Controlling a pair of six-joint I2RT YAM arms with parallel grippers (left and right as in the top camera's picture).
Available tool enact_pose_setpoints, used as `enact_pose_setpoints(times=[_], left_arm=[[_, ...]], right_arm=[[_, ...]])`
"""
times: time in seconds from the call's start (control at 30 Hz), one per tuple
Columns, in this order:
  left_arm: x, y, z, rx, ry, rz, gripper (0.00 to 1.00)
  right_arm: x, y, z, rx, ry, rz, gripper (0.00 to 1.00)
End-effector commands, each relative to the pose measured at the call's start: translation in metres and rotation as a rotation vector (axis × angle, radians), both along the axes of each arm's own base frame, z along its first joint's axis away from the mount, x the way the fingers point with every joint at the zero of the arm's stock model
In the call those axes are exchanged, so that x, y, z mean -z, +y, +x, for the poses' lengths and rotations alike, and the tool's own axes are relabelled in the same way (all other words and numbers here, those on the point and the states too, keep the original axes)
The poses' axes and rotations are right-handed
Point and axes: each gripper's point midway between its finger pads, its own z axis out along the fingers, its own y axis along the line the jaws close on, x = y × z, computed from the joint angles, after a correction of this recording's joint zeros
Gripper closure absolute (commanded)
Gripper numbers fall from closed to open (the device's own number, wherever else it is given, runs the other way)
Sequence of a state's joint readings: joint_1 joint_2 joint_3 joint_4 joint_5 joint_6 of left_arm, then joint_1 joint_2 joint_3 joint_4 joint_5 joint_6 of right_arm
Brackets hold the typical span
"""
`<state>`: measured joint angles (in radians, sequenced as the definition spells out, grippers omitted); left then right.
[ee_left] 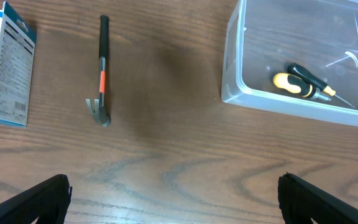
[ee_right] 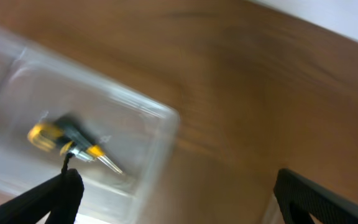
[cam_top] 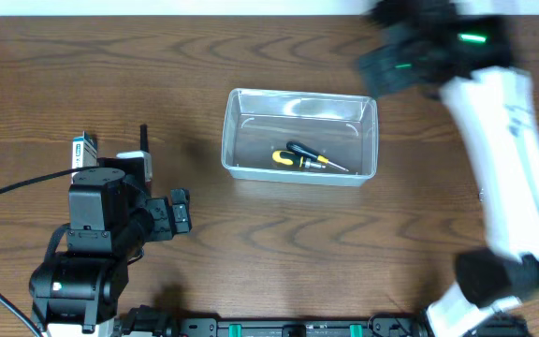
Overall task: Pack container
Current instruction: 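Carry the small screwdriver into the container and release it, then move the right gripper to the silver wrench and grasp it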
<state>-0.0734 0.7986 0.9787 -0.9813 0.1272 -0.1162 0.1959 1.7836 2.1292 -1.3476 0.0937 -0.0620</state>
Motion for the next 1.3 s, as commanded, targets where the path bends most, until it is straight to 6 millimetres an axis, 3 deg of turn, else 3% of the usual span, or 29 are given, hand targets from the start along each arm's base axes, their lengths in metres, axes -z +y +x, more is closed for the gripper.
enact_pose_setpoints(times=[0.0, 0.1, 0.17, 0.27, 0.37, 0.5, 0.6, 0.73, 0.9, 1.27], left_arm=[[-0.007, 0.001, 0.001, -0.01, -0.019, -0.001, 0.02], [-0.007, 0.001, 0.001, -0.01, -0.02, -0.001, 0.02], [-0.007, 0.001, 0.001, -0.01, -0.02, -0.001, 0.02], [-0.007, 0.001, 0.001, -0.01, -0.02, -0.001, 0.02], [-0.007, 0.001, 0.001, -0.01, -0.02, -0.001, 0.02], [-0.007, 0.001, 0.001, -0.01, -0.02, -0.001, 0.02], [-0.007, 0.001, 0.001, -0.01, -0.02, -0.001, 0.02], [-0.007, 0.001, 0.001, -0.01, -0.02, -0.001, 0.02], [-0.007, 0.001, 0.001, -0.01, -0.02, -0.001, 0.02], [-0.007, 0.001, 0.001, -0.01, -0.02, -0.001, 0.02]], right_arm=[[-0.022, -0.092, -0.031, 0.549, -0.035, 0.098, 0.01], [-0.009, -0.15, -0.064, 0.764, 0.06, 0.106, 0.01], [0.007, -0.175, -0.076, 0.841, 0.123, 0.11, 0.01], [0.038, -0.203, -0.088, 0.893, 0.223, 0.098, 0.01], [0.085, -0.218, -0.092, 0.833, 0.338, 0.094, 0.01], [0.146, -0.231, -0.094, 0.768, 0.418, 0.08, 0.01], [0.178, -0.236, -0.092, 0.726, 0.429, 0.077, 0.01], [0.214, -0.225, -0.084, 0.592, 0.432, 0.129, 0.01], [0.244, -0.222, -0.081, 0.559, 0.439, 0.142, 0.01], [0.284, -0.22, -0.082, 0.541, 0.505, 0.16, 0.01]])
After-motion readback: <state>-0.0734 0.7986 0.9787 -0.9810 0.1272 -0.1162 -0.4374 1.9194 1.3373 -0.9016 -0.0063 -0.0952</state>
